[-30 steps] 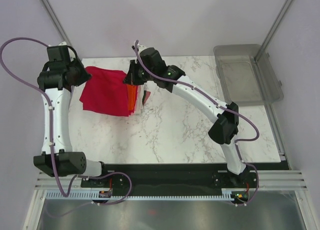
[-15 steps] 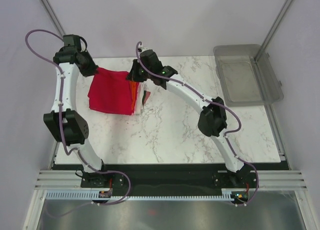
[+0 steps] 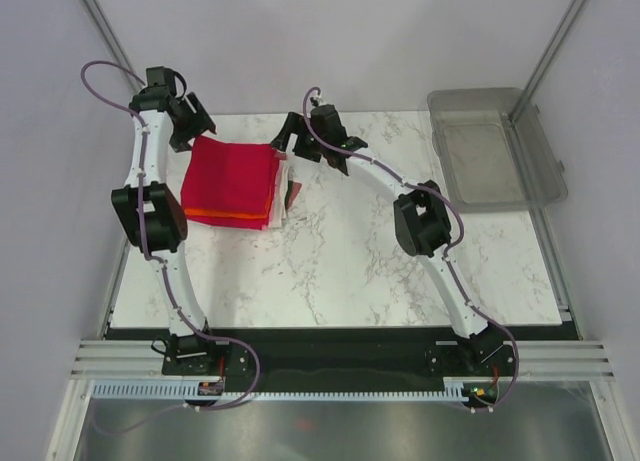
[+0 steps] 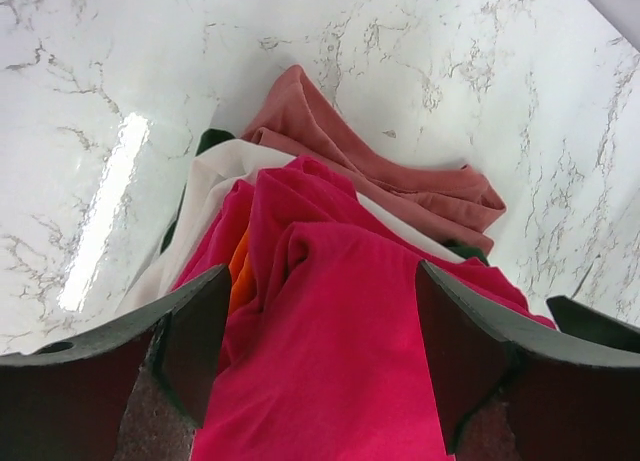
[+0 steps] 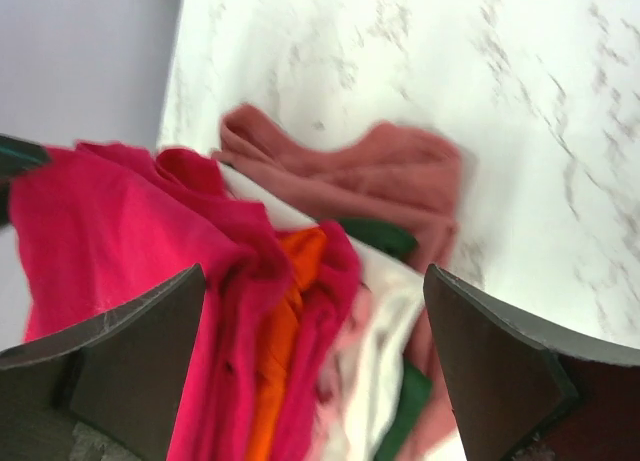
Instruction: Fold and stack the t-shirts
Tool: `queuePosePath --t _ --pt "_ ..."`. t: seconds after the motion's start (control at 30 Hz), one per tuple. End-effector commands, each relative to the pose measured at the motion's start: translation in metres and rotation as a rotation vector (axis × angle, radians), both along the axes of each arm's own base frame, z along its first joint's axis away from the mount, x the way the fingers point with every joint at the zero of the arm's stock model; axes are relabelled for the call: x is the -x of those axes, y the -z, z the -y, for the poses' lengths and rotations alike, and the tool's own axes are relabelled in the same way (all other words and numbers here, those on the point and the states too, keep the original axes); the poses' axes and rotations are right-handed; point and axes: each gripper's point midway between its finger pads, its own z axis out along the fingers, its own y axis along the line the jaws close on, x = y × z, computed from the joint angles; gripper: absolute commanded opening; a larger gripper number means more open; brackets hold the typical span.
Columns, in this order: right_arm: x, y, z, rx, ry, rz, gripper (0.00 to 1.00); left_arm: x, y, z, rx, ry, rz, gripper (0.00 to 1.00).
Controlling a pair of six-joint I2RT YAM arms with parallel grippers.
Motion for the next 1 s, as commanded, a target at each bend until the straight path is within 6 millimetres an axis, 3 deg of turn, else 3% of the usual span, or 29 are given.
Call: queuePosePath --t 0.0,0.03,0.07,0.1,0.13,0.17,0.2,0.27,0.3,0.33,0.37,0.4,0.43,0.47,0.5,0.53,0.57,0.6,0.67,0.7,0.73,0.77,0.83,0.87,0.93,0.97 --pt "0.022 -0.11 0.004 -0.049 -0.046 0.222 0.98 0.006 -0.06 -0.007 -0.048 -0.035 0.127 0.81" --pt "0.026 -0.117 0.01 -0.031 -0.05 0.235 0.98 0.013 -0.075 -0.008 -0.056 -0.041 0.154 0.81" --pt "0.029 -0.11 0.021 0.0 -0.048 0.221 0.98 0.018 -0.086 -0.009 -0.068 -0.047 0.173 0.81" --pt "0.038 -0.14 0.033 0.003 -0.055 0.268 0.98 0.022 -0.094 -0.01 -0.079 -0.048 0.184 0.81" --pt "0.044 -0.148 0.042 0.01 -0.062 0.281 0.98 0.028 -0.097 -0.012 -0.092 -0.054 0.184 0.82" --pt "0.044 -0.155 0.057 0.02 -0.057 0.293 0.98 0.039 -0.117 -0.017 -0.126 -0.074 0.217 0.82" --pt "0.057 -0.167 0.072 0.029 -0.062 0.304 0.98 0.043 -0.124 -0.017 -0.135 -0.075 0.23 0.82" --pt "0.064 -0.177 0.101 0.049 -0.058 0.324 0.98 0.059 -0.142 -0.017 -0.151 -0.071 0.255 0.82" --pt "0.078 -0.18 0.116 0.055 -0.055 0.319 0.98 0.064 -0.147 -0.015 -0.155 -0.065 0.264 0.82" --pt "0.082 -0.182 0.127 0.064 -0.053 0.326 0.98 0.069 -0.145 -0.014 -0.156 -0.061 0.255 0.82" --pt "0.087 -0.166 0.141 0.081 -0.051 0.291 0.98 0.078 -0.158 -0.007 -0.159 -0.046 0.283 0.82" --pt "0.097 -0.182 0.153 0.073 -0.043 0.314 0.98 0.082 -0.16 -0.003 -0.156 -0.033 0.287 0.82" --pt "0.1 -0.179 0.165 0.084 -0.033 0.307 0.98 0.086 -0.157 0.005 -0.146 -0.007 0.279 0.82" --pt "0.107 -0.162 0.173 0.103 -0.032 0.272 0.98 0.09 -0.161 0.012 -0.147 0.018 0.288 0.82" --pt "0.117 -0.174 0.181 0.1 -0.027 0.294 0.98 0.095 -0.167 0.029 -0.144 0.056 0.306 0.82" --pt "0.122 -0.169 0.188 0.111 -0.021 0.282 0.98 0.098 -0.165 0.038 -0.141 0.078 0.301 0.82" --pt "0.127 -0.153 0.196 0.135 -0.014 0.252 0.98 0.101 -0.166 0.048 -0.136 0.101 0.305 0.81" --pt "0.136 -0.159 0.203 0.135 -0.005 0.265 0.98 0.107 -0.17 0.072 -0.127 0.154 0.317 0.81" --pt "0.146 -0.14 0.213 0.166 -0.001 0.232 0.98 0.114 -0.164 0.105 -0.114 0.23 0.304 0.8" --pt "0.152 -0.143 0.22 0.177 0.018 0.238 0.98 0.118 -0.164 0.115 -0.109 0.258 0.306 0.8" --pt "0.157 -0.137 0.224 0.188 0.025 0.228 0.98 0.122 -0.16 0.125 -0.102 0.289 0.297 0.8" --pt "0.163 -0.119 0.23 0.208 0.03 0.192 0.98 0.126 -0.156 0.141 -0.095 0.324 0.288 0.8" --pt "0.174 -0.116 0.237 0.212 0.047 0.194 0.98 0.129 -0.145 0.157 -0.083 0.356 0.263 0.78" --pt "0.181 -0.1 0.239 0.225 0.044 0.166 0.98 0.132 -0.139 0.176 -0.085 0.397 0.252 0.78" --pt "0.189 -0.096 0.246 0.231 0.062 0.164 0.98 0.131 -0.127 0.191 -0.1 0.427 0.224 0.76" --pt "0.194 -0.083 0.249 0.244 0.065 0.143 0.98 0.13 -0.113 0.206 -0.1 0.461 0.191 0.75"
